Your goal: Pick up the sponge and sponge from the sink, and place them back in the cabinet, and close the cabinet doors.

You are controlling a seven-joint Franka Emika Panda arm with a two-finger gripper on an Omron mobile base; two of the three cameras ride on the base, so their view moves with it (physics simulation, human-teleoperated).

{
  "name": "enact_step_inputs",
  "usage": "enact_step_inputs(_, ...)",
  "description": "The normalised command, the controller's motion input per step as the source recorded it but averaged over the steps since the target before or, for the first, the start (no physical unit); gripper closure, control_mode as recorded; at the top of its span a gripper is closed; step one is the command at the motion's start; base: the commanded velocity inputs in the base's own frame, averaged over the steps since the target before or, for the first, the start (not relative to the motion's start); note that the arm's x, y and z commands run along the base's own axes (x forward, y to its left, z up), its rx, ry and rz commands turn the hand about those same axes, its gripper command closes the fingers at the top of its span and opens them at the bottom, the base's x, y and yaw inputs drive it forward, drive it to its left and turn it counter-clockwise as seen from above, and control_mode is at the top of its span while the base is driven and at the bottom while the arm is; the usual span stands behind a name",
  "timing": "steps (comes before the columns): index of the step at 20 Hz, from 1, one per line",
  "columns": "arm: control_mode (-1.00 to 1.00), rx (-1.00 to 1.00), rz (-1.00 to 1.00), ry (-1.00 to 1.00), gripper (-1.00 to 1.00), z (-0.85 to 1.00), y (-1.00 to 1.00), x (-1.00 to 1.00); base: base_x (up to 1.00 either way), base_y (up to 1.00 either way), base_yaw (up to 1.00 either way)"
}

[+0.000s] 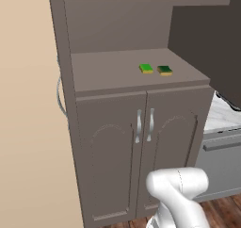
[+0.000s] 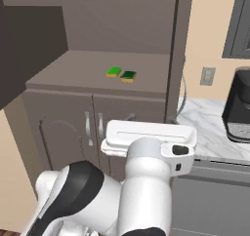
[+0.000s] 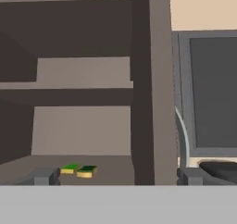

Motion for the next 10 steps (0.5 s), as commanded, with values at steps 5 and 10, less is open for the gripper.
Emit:
enact_step_inputs(5,-1.00,0.00,0.00,0.00,-1.00,0.00,-0.22,0.00,0.00,0.00,0.00)
enact_step_inputs(10,-1.00,0.00,0.00,0.00,-1.00,0.00,-0.23,0.00,0.00,0.00,0.00)
